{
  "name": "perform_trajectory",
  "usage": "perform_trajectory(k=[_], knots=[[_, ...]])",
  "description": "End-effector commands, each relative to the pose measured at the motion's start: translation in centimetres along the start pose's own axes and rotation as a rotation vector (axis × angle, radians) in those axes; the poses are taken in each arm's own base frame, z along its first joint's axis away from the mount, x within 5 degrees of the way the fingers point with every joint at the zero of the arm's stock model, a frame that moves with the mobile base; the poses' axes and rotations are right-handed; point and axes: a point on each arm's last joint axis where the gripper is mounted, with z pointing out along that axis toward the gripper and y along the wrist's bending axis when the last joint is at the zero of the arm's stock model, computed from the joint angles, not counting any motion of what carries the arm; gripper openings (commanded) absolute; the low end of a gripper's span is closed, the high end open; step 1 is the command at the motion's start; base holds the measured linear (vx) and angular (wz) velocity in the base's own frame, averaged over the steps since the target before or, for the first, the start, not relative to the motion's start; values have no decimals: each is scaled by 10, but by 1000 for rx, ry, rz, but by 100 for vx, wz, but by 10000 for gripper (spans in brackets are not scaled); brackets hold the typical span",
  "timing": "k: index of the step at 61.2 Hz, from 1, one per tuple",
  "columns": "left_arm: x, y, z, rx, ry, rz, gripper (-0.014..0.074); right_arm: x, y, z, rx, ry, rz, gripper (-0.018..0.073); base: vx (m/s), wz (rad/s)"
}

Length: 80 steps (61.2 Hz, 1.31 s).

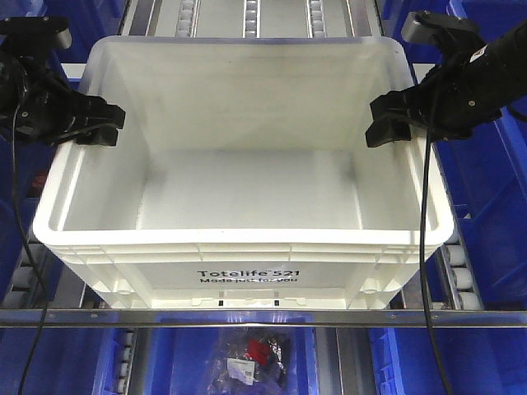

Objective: Move bin from left to right shelf
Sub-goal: 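Close both grippers on the tote's side rims, then lift the tote and pull it off the shelf toward the robot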

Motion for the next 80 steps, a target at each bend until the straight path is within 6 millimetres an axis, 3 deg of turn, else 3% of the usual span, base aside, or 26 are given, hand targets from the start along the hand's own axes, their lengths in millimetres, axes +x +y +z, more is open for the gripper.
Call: perform_trajectory(k=[1,13,19,25,35,51,80], knots=[[-10,-5,-19,22,-103,-5,448,-8,6,-16,-14,-79,-16,469,0,0],[-10,-5,-19,22,-103,-5,447,-8,8,-15,-34,-78,-14,459,0,0],[-10,-5,-19,22,-103,-4,400,-8,8,-15,-32,-76,-16,393,0,0],[-10,-5,-19,22,-104,-3,286,-8,8,-15,-32,-76,-16,251,0,0],[-11,-6,-19,24,-108,8,-1,-8,8,-15,-32,-79,-37,-14,0,0],[-13,-8,-25,43,-147,6,-8,-9,10,-22,-25,-110,-57,-5,0,0],[-4,-13,-85,58,-313,23,-8,-1,25,-68,-20,-231,-94,-4,0,0]])
